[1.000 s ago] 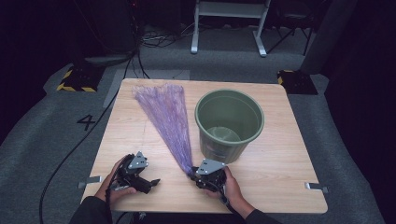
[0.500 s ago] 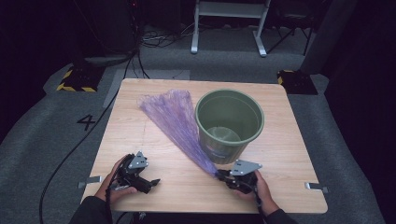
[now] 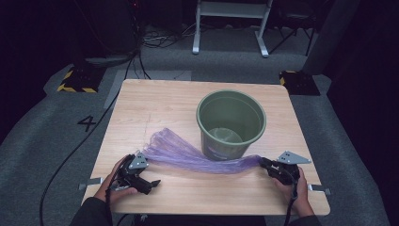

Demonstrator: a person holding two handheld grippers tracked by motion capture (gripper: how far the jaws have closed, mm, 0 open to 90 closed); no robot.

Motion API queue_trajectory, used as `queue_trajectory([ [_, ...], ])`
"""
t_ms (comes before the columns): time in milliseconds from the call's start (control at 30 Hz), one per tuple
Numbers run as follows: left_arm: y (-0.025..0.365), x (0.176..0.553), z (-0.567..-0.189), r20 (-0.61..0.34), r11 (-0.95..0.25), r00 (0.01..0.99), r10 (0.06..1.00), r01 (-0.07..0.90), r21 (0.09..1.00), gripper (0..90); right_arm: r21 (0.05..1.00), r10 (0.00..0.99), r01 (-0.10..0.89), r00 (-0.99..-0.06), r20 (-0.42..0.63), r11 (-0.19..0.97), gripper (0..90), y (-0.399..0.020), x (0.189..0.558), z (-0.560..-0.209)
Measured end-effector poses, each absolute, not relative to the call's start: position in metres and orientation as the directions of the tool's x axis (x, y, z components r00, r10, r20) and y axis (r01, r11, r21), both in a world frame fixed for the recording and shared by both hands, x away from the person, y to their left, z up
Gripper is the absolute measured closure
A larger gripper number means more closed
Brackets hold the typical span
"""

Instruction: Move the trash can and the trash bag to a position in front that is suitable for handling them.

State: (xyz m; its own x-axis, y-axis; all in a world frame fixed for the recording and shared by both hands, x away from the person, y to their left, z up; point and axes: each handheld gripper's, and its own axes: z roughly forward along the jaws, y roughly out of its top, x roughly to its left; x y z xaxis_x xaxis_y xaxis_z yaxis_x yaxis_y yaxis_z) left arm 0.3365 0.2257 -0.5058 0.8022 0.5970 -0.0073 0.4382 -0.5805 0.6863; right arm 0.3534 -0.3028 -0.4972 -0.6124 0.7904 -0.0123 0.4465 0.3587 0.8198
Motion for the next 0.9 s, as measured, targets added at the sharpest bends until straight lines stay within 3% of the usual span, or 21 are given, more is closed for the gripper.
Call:
queue_trajectory([
  [467,0.252,0.339,-0.506,-0.009,-0.574,0.795,0.606,0.446,0.686,0.2,0.822,0.866,0.483,-0.5,-0.024,0.302,74.6,-0.331,0.38,-0.499],
  [667,0.252,0.342,-0.506,-0.01,-0.573,0.793,0.609,0.449,0.686,0.0,0.824,0.884,0.495,-0.468,-0.015,0.276,63.0,-0.329,0.389,-0.499],
  [800,0.252,0.342,-0.506,-0.008,-0.574,0.793,0.609,0.448,0.685,0.1,0.843,0.89,0.476,-0.456,-0.006,0.25,45.1,-0.328,0.38,-0.491],
  [900,0.252,0.341,-0.506,-0.005,-0.574,0.792,0.611,0.448,0.686,0.4,0.852,0.899,0.468,-0.437,-0.006,0.234,42.1,-0.331,0.375,-0.487],
])
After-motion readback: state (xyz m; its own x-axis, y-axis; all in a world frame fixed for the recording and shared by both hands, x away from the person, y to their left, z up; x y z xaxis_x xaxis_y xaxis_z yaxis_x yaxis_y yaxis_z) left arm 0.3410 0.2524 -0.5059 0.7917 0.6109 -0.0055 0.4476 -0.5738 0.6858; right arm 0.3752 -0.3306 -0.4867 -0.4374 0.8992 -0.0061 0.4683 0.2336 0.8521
